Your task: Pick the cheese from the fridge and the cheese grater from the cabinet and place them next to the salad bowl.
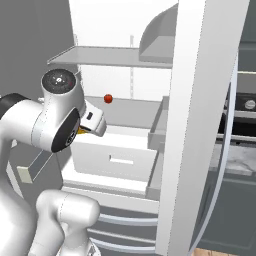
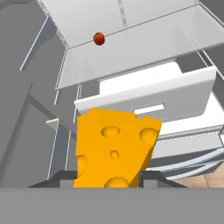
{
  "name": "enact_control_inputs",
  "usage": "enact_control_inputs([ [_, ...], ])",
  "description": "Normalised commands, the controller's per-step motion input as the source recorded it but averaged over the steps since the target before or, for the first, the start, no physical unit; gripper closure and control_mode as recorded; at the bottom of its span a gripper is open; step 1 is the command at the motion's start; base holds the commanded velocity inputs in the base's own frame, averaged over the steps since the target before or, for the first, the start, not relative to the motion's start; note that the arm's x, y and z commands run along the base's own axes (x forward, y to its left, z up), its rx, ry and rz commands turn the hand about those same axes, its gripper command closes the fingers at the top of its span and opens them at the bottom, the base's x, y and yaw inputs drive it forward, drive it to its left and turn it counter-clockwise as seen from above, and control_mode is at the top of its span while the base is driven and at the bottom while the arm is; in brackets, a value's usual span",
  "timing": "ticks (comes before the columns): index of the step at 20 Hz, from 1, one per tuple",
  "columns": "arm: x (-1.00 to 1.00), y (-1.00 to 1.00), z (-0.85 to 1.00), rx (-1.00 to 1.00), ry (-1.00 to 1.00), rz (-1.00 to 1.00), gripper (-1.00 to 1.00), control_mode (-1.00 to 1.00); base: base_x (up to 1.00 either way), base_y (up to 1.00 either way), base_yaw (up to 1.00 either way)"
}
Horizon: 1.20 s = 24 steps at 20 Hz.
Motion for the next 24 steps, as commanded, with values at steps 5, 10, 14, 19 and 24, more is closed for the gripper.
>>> enact_control_inputs([
  [5, 0.00, 0.00, 0.00, 0.00, 0.00, 0.00, 1.00, 1.00, -0.01, 0.00, 0.00],
  [10, 0.00, 0.00, 0.00, 0.00, 0.00, 0.00, 1.00, 1.00, -0.24, 0.00, 0.00],
  [14, 0.00, 0.00, 0.00, 0.00, 0.00, 0.00, 1.00, 1.00, -0.55, 0.00, 0.00],
  [19, 0.00, 0.00, 0.00, 0.00, 0.00, 0.00, 1.00, 1.00, -0.58, 0.00, 0.00],
  [24, 0.00, 0.00, 0.00, 0.00, 0.00, 0.00, 1.00, 1.00, -0.63, 0.00, 0.00],
])
